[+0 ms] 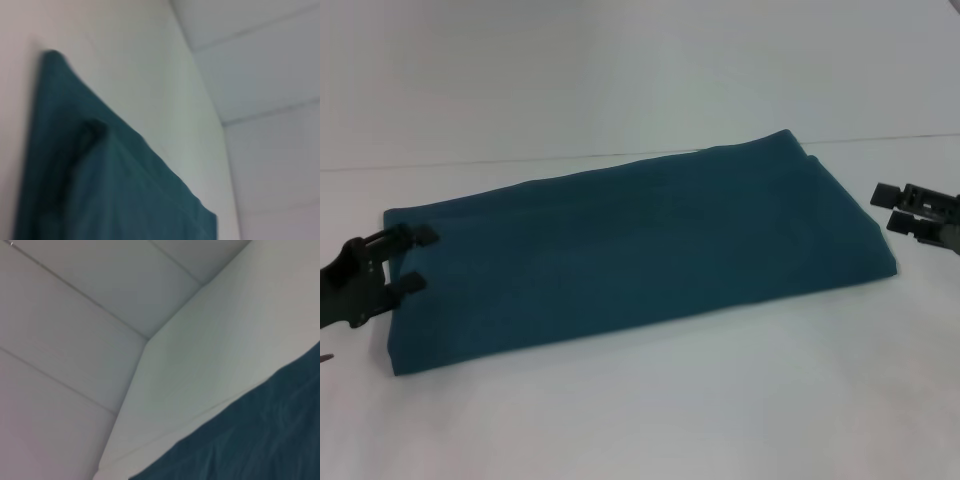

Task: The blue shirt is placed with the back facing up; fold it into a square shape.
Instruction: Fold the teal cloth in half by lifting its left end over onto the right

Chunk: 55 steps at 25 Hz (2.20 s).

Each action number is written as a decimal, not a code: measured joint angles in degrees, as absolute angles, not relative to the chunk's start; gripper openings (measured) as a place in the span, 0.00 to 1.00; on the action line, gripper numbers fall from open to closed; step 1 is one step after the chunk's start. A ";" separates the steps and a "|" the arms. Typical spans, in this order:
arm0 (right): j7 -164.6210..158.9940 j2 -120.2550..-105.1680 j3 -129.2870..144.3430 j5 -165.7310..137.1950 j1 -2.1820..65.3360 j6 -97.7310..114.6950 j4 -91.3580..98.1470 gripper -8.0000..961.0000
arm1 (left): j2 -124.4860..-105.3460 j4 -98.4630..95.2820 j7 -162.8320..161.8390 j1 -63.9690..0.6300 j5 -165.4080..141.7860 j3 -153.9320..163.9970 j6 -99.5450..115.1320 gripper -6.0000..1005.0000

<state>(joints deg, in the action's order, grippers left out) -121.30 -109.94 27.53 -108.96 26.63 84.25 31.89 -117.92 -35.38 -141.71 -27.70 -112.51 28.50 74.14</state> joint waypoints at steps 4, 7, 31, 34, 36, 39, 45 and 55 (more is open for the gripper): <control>-121.26 -110.12 26.97 -108.67 27.53 83.20 31.89 0.94 | -118.29 -33.23 -142.84 -27.70 -112.75 28.72 70.66 0.79; -121.32 -110.17 26.87 -108.66 28.05 82.86 31.89 0.94 | -118.32 -31.49 -142.82 -27.54 -113.44 28.80 69.80 0.79; -121.23 -110.37 26.80 -108.84 28.05 81.98 31.91 0.94 | -118.85 -32.15 -141.41 -27.45 -112.13 27.11 69.36 0.80; -121.22 -110.45 26.94 -108.88 28.04 81.98 31.91 0.94 | -118.79 -30.56 -141.69 -29.70 -112.77 27.50 64.18 0.80; -121.21 -110.48 27.03 -108.90 28.07 81.95 31.90 0.94 | -119.04 -30.07 -141.67 -30.56 -112.81 28.02 60.54 0.80; -121.23 -110.48 26.92 -108.81 28.09 82.05 31.91 0.94 | -119.43 -29.51 -141.33 -31.30 -112.81 28.53 56.87 0.80; -121.31 -110.48 26.92 -108.81 28.12 81.98 31.91 0.94 | -119.50 -27.38 -141.10 -31.75 -112.80 30.47 53.77 0.80; -121.57 -110.48 26.88 -108.96 27.85 82.07 31.91 0.94 | -119.38 -29.10 -141.37 -32.16 -112.34 32.28 53.41 0.80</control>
